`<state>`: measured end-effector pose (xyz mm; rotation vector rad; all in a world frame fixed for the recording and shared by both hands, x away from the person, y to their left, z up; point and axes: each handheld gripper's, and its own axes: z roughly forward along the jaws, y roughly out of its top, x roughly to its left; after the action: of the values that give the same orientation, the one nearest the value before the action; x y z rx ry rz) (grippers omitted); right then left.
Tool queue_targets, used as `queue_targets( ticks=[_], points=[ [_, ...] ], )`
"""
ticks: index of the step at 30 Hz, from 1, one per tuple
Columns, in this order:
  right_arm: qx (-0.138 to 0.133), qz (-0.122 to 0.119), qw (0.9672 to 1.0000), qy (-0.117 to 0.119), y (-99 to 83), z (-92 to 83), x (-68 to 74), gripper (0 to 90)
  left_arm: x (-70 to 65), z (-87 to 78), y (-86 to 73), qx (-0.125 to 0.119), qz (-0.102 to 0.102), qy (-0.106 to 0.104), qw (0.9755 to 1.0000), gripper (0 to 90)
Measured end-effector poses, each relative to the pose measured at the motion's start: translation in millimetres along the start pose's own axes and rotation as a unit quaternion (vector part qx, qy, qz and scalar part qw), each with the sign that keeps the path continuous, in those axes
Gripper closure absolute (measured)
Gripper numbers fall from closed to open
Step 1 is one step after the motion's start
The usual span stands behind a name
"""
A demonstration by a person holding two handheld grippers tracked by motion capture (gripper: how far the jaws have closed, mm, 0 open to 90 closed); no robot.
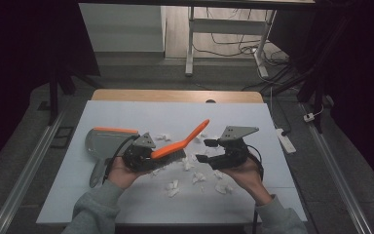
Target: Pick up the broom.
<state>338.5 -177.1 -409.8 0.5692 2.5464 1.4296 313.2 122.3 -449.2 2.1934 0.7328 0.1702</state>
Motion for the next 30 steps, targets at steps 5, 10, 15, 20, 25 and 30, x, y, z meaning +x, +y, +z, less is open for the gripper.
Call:
queue_targets(
  ticks=[5,10,15,20,25,30],
  points=[
    [0.007,-0.033,0.9994,-0.004,10.6,-1.6,8.6,34.2,-5.9,1.7,14.4,0.038,0.033,-0.009,0.9987,77.9],
    [0.035,-0.069,0.9970,-0.004,15.1,3.3,13.2,33.9,-16.2,4.4,30.6,0.072,0.075,-0.024,0.9943,77.9],
    [0.071,-0.082,0.9939,0.015,14.4,10.1,9.8,34.2,-26.1,14.6,35.5,0.098,0.109,-0.029,0.9887,77.9],
    [0.112,-0.085,0.9893,0.038,8.7,19.7,7.3,37.2,-28.3,18.1,36.2,0.103,0.120,-0.038,0.9867,77.9],
    [0.141,-0.094,0.9841,0.053,4.2,27.5,8.6,43.5,-31.8,18.7,36.8,0.112,0.136,-0.044,0.9834,78.0],
    [0.170,-0.124,0.9756,0.060,-0.2,34.2,12.1,53.3,-35.5,16.1,37.4,0.109,0.152,-0.056,0.9807,78.0]
  ],
)
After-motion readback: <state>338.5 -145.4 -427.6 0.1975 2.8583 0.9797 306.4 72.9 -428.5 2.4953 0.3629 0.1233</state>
